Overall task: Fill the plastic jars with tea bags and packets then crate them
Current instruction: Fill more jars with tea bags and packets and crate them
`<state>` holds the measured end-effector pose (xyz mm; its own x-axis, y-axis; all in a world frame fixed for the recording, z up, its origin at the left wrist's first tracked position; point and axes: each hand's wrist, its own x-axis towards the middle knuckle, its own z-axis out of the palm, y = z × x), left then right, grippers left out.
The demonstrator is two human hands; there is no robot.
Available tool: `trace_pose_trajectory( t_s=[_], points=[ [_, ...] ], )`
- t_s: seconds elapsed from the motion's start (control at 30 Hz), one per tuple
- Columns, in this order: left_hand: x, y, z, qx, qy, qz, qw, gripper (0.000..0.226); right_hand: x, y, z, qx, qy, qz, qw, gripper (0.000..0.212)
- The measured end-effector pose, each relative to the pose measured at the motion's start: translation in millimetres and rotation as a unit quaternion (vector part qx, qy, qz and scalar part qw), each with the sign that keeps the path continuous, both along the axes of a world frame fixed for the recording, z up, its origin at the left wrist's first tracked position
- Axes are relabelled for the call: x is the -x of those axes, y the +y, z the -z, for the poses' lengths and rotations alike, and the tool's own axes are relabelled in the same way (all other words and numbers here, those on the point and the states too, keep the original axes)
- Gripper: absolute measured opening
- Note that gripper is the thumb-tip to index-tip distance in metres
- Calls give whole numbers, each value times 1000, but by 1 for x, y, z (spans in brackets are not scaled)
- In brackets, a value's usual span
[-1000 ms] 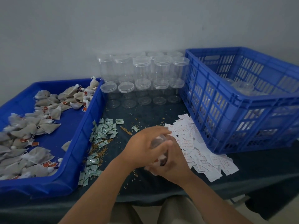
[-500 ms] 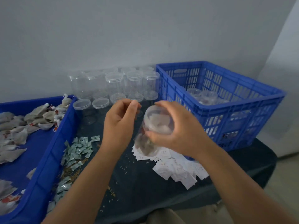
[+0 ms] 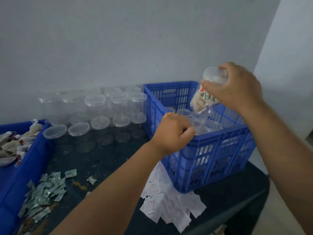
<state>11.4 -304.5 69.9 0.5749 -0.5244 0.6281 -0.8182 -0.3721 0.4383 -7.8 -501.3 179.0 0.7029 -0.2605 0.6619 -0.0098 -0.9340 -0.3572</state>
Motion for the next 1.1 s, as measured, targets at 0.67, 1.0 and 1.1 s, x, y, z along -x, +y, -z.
trace_pose_trajectory(
  t_s=[0.67, 1.0, 1.1],
  points=[
    [-14, -11, 26, 142, -19, 17, 990, 33, -287, -28, 103, 242, 303, 28, 922, 77],
    [-12, -13, 28, 153, -38, 15, 987, 32, -286, -46, 126, 356, 398, 53, 844, 71],
    [-9, -14, 27, 153, -45, 8, 987, 31, -281, -43, 119, 383, 466, 18, 797, 39]
  ],
)
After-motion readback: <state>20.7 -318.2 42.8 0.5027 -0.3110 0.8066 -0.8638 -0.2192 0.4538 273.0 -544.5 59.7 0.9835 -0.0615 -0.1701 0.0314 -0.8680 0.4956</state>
